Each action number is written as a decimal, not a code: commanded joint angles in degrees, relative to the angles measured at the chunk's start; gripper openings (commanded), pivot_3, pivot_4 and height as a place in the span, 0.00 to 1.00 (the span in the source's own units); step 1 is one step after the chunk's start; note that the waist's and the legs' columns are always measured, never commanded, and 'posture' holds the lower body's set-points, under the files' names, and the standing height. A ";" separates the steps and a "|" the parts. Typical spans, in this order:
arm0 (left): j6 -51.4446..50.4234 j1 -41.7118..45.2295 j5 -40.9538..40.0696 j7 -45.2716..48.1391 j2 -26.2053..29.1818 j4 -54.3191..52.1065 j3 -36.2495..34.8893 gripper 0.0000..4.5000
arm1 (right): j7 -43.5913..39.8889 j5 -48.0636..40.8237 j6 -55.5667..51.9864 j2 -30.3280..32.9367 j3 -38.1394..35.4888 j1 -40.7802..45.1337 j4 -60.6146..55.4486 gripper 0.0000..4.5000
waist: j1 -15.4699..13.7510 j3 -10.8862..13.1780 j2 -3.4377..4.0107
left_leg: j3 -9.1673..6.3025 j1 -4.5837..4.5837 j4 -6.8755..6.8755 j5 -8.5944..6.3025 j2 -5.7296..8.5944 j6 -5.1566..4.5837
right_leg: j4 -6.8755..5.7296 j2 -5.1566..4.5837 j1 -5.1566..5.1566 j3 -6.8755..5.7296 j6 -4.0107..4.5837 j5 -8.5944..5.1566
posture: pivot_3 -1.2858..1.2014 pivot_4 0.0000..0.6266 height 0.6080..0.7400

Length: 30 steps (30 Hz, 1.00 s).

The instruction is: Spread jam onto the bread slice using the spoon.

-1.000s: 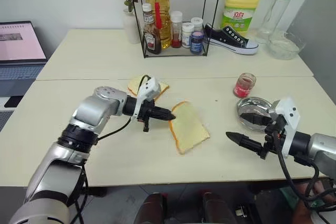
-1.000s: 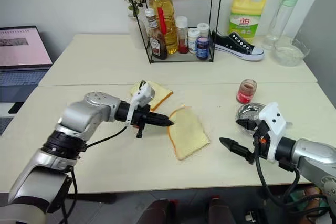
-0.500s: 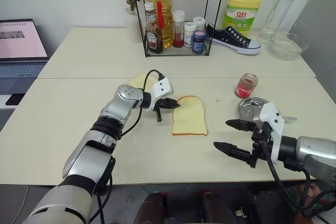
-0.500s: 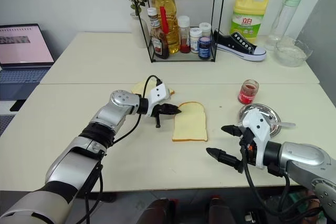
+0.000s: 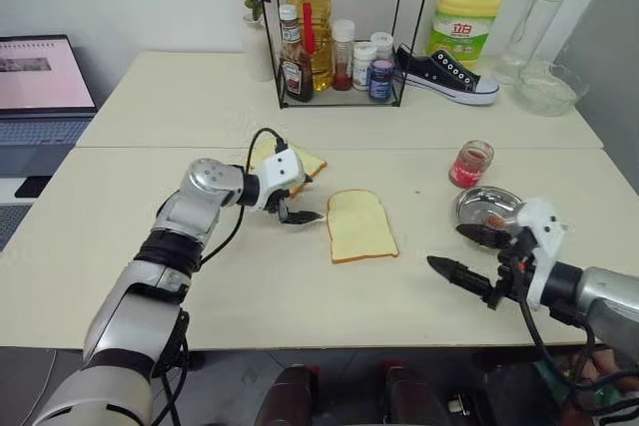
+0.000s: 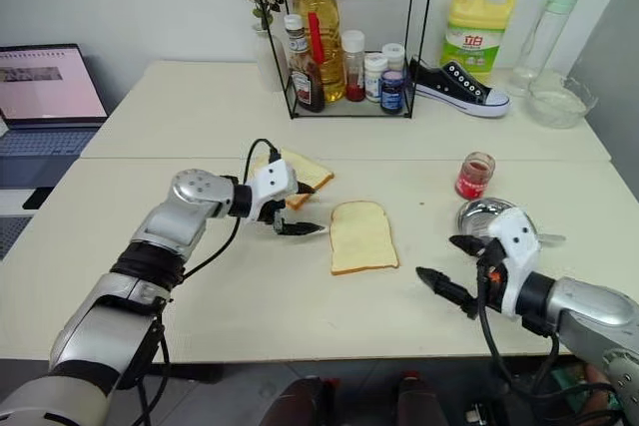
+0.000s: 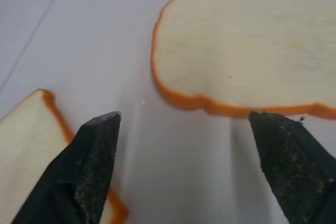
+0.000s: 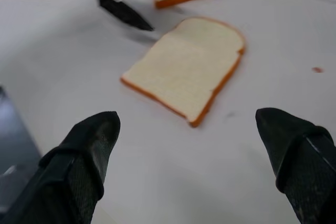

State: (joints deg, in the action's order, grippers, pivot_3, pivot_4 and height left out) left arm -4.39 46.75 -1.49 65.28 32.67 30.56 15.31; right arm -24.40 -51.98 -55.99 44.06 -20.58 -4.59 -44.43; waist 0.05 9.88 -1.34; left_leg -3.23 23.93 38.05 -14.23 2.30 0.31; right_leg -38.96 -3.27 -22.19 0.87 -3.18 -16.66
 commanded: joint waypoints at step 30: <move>-10.12 -7.09 -13.39 -6.41 -12.82 -33.23 -1.93 0.99 | 33.20 -10.58 17.63 -30.72 -21.15 7.72 28.13 1.00 | 0.50 -0.36 0.60 | 0.15 -0.16 -0.06 0.01 -0.03 0.01 | -0.04 0.07 0.08 0.11 0.00 0.00 | 0.52 0.24 1.00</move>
State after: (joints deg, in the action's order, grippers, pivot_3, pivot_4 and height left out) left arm -14.68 39.17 -14.25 59.35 19.87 -1.44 14.29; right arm 8.90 -61.71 -40.81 12.81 -39.99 1.97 -17.17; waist 0.55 9.52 -0.73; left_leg -3.07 23.77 38.00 -14.22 2.28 0.31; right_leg -39.01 -3.20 -22.11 0.99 -3.18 -16.66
